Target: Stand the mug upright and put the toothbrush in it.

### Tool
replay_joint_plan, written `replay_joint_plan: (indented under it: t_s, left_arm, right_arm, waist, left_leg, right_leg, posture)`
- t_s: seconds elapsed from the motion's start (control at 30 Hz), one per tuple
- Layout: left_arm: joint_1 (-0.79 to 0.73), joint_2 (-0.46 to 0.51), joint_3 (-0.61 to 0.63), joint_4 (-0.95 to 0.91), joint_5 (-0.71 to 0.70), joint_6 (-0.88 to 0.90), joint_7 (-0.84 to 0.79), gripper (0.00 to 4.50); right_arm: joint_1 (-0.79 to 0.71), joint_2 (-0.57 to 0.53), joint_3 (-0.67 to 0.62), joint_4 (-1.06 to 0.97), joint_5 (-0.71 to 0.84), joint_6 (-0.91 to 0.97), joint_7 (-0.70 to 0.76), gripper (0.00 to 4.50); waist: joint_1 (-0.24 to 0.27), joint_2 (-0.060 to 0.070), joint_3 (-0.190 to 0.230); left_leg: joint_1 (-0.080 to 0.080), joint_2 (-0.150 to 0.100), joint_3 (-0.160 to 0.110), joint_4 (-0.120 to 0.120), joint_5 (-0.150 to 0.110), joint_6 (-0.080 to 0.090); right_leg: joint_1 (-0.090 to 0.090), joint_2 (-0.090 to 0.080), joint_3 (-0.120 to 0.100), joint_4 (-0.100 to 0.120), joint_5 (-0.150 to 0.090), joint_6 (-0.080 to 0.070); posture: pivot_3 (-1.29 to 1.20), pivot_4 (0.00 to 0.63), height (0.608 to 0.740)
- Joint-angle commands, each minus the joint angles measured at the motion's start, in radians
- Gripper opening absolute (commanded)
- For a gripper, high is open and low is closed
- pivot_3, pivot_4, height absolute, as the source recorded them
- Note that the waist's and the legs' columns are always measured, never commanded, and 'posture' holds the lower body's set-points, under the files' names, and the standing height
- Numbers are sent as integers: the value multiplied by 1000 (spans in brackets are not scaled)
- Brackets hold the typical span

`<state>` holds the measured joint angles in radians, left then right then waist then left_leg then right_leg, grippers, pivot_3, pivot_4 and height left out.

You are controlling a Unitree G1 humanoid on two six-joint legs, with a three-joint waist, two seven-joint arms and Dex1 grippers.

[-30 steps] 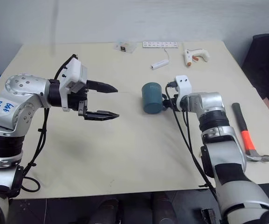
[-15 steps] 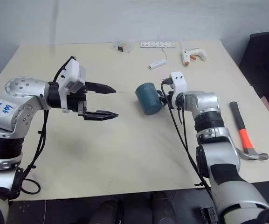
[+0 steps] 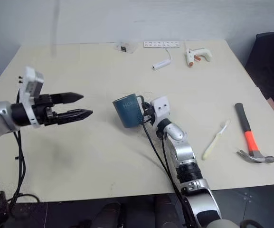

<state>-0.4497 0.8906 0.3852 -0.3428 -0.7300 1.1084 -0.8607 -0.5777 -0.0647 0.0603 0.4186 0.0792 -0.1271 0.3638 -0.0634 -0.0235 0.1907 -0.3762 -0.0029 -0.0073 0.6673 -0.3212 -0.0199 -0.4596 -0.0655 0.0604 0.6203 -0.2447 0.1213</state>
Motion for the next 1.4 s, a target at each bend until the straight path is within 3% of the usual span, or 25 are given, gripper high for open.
replay_joint_plan:
  t_s: [0.03,0.2,0.33,0.47,0.7,0.9,1.03,1.1,1.27,1.4]
  left_arm:
    - [53,65,83,-47,-40,9,-21,4500]
    - [81,91,79,-53,-56,-14,-19,4500]
    - [74,76,29,-95,-78,-44,-27,4500]
    - [61,64,-26,-119,-89,-78,-31,4500]
    - [11,40,-90,-68,-89,-122,-26,4500]
    - [0,5,-154,-48,-87,-167,-49,4500]
    - [0,-18,-204,-51,-87,-200,-79,4500]
    - [3,-20,-214,-55,-97,-207,-97,4500]
    - [-27,-24,-246,-109,-177,-215,-205,4500]
    - [-84,-47,-242,-109,-237,-198,-211,4500]
  right_arm:
    - [12,10,19,51,-55,-164,-34,26]
    - [57,0,50,92,-91,-255,-21,26]
    - [113,-32,51,58,-87,-225,3,26]
    - [154,-63,51,3,-82,-176,16,1065]
    - [224,-152,25,-275,-70,45,36,3491]
    - [363,-322,-22,-697,38,400,143,3491]
    - [433,-430,-169,-995,194,730,144,3491]
    - [420,-440,-249,-1089,260,888,97,3491]
    - [192,-481,-592,-1265,341,1593,-7,3491]
    - [163,-556,-676,-1204,329,1742,-54,3491]
  waist:
    - [-1,0,0]
    - [-4,-1,0]
    - [-4,-1,0]
    - [1,-1,-1]
    - [10,-2,-1]
    - [22,-1,-1]
    - [29,-2,-1]
    - [29,-2,-1]
    - [37,-1,-1]
    - [49,-2,-1]
  left_leg:
    - [0,0,0,0,0,0]
    - [2,0,-1,-1,0,-1]
    - [9,1,-3,-2,-1,0]
    - [10,1,-6,-2,-1,0]
    - [9,-1,-7,-2,-1,0]
    - [8,-2,-8,-2,-1,0]
    - [8,-1,-7,-2,-2,1]
    - [8,-1,-7,-1,-2,1]
    - [8,-1,-7,0,-2,1]
    - [7,-2,-10,0,-2,2]
  right_leg:
    - [0,0,0,0,0,0]
    - [2,1,-1,0,-1,-2]
    - [11,2,-3,-3,-1,-2]
    - [14,2,-4,-4,-1,-2]
    - [14,2,-4,-4,-1,-3]
    - [14,3,-5,-6,-1,-3]
    - [14,4,-5,-8,-2,-3]
    - [14,4,-4,-9,-2,-3]
    - [14,4,-4,-9,-2,-3]
    - [15,3,-8,-12,-2,-4]
  posture:
    - [0,150,740]
    - [0,150,740]
    - [0,150,740]
    - [0,150,740]
    - [0,150,740]
    - [0,150,740]
    - [0,150,740]
    - [0,150,740]
    - [0,150,740]
    - [0,150,740]
